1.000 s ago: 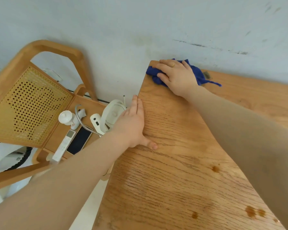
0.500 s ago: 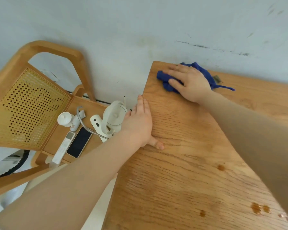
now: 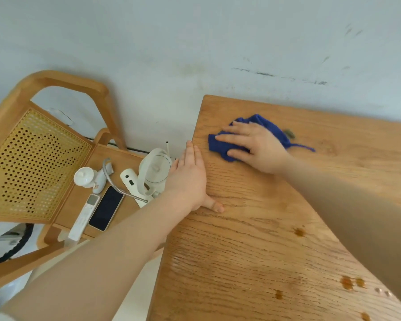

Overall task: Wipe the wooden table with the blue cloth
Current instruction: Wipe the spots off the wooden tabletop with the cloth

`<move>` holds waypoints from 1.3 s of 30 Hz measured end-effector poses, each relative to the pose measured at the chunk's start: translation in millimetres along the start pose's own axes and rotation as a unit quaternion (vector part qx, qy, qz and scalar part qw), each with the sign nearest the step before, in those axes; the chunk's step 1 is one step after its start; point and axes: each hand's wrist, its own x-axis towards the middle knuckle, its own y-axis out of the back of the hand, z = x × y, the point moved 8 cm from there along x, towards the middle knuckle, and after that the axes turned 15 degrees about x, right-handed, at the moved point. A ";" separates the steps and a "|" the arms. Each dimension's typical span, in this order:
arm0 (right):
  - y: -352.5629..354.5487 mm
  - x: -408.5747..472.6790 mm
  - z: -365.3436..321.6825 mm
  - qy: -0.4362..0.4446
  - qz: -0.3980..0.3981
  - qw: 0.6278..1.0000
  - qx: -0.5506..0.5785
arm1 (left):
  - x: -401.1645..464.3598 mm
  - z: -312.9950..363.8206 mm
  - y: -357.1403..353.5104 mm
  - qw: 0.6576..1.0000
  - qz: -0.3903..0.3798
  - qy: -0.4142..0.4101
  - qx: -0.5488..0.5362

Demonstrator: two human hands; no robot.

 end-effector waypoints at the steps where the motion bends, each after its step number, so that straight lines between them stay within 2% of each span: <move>1: 7.9 8.1 9.7 0.008 0.018 1.000 -0.001 | 0.8 -0.2 -0.8 1.000 -0.002 -0.004 -0.004; 4: 31.9 33.6 42.6 -0.051 0.118 0.992 -0.010 | 2.5 -3.4 -4.5 1.000 -0.007 -0.006 -0.013; 6: 36.5 43.2 53.1 -0.102 0.127 0.987 0.011 | -0.9 -4.0 -4.1 1.000 -0.001 -0.002 0.004; 10: 24.2 16.5 31.4 -0.111 0.081 0.987 0.078 | -4.7 -3.6 0.7 0.999 0.000 0.019 0.047; 14: 4.3 -37.7 0.7 -0.017 0.031 0.999 0.031 | -4.4 -2.4 0.6 0.998 -0.013 0.034 0.047; 17: 9.0 -38.5 8.4 0.010 -0.023 1.000 0.014 | -7.4 0.9 5.0 0.996 -0.017 0.052 0.065; 19: 23.6 -25.2 22.2 -0.001 0.035 0.999 0.012 | -9.9 1.3 8.0 0.996 0.000 0.056 0.067; 21: 42.2 -11.2 47.9 -0.074 0.128 0.989 0.014 | -15.1 0.0 7.9 0.996 0.029 0.060 0.062; 23: 51.2 -3.2 62.5 -0.126 0.167 0.978 0.004 | -23.5 1.5 8.2 0.994 0.053 0.070 0.061; 28: 45.4 -24.1 46.2 -0.105 0.118 0.985 0.074 | -31.0 29.3 11.5 0.998 0.042 0.007 0.044; 32: 32.2 -76.8 24.3 -0.007 0.044 0.999 0.001 | -22.1 55.5 30.0 0.999 0.049 -0.011 0.015; 34: 33.4 -85.3 31.3 0.015 0.024 1.000 -0.003 | -15.3 66.2 33.1 0.999 0.042 0.001 0.007; 37: 59.2 -67.5 64.1 -0.035 0.130 0.991 0.020 | -5.3 69.4 18.8 0.998 -0.008 0.057 -0.014; 39: 73.1 -50.8 85.8 -0.079 0.164 0.983 -0.003 | -2.5 70.1 7.5 0.996 -0.027 0.081 -0.008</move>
